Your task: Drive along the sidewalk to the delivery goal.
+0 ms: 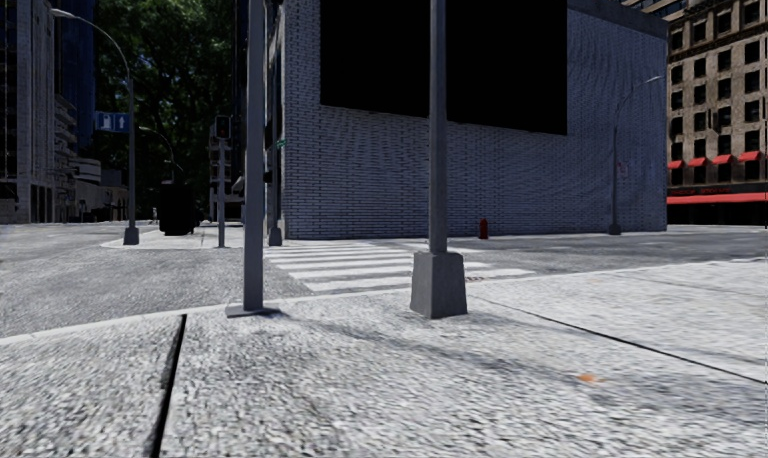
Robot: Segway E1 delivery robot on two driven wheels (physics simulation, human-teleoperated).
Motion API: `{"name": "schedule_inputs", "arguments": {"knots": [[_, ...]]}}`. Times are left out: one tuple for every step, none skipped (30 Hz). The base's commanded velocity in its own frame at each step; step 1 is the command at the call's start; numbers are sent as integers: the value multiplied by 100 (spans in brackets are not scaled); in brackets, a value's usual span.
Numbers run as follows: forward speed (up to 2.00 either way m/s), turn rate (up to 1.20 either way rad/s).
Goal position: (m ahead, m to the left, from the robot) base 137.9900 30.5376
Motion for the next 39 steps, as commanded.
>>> {"name": "schedule_inputs", "arguments": {"knots": [[200,43],[200,42],[200,41],[200,41],[200,41],[200,41],[200,41],[200,41],[200,41],[200,41],[200,39],[200,38],[200,38],[200,37],[200,37],[200,37],[200,37],[200,37],[200,37],[200,37],[200,37],[200,39],[200,42],[200,42],[200,49],[200,51],[200,51],[200,51],[200,51],[200,51],[200,51],[200,51],[200,50],[200,32],[200,0],[200,0],[200,0],[200,0],[200,0]]}}
